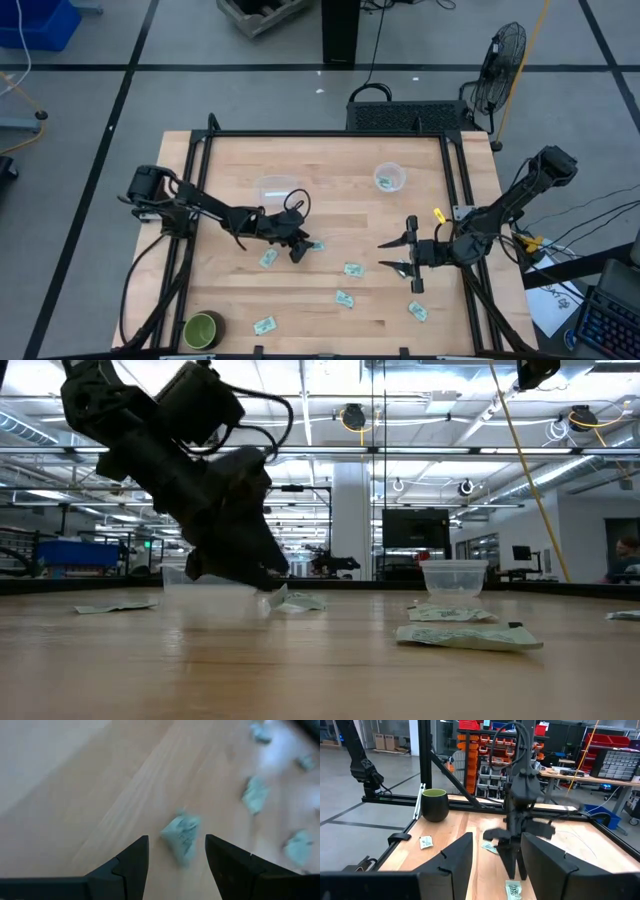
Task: Pick and place items into bin
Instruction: Put the stevia packet into the left transparent bin
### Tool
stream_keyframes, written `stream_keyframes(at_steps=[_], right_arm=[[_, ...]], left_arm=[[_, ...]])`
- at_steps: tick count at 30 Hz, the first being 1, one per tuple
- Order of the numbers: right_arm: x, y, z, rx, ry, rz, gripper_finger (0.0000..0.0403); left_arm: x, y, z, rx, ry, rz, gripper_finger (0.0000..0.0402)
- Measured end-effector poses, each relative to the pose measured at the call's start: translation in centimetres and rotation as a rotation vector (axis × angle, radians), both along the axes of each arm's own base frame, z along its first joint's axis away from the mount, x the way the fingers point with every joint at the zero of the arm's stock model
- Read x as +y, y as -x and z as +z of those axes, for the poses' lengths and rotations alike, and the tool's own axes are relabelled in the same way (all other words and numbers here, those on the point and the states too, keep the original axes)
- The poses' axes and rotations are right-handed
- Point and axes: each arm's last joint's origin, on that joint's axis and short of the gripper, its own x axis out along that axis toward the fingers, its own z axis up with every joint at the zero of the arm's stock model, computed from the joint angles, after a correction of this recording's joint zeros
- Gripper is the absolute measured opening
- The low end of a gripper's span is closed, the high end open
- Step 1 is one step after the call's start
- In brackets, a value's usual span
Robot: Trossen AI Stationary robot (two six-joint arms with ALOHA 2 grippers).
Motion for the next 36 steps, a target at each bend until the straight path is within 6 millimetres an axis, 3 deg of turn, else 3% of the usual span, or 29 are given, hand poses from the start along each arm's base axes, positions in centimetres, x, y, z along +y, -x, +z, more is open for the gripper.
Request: stream_keyframes(at_steps=[11, 15, 30, 36], right_arm=[[0.0, 0.0, 0.0, 0.004, 0.0, -0.001, 0.016], [0.0, 0.0, -0.1, 0.01, -0.003, -0.002, 0.016], [0.0, 0.0, -0.2, 0.012, -0.002, -0.002, 0.016], [0.0, 0.0, -0.2, 0.012, -0.002, -0.001, 0.016]], left_arm=[[-0.4, -4.0, -0.5, 0.067, -0.003, -0.075, 0.02], [-0.4, -4.0, -0.5, 0.137, -0.017, -0.07, 0.02], [-0.6, -3.9, -0.6, 0.147, -0.048, -0.151, 0.0198], [-0.5, -3.8, -0.7, 0.154, -0.071, -0.166, 0.0139]])
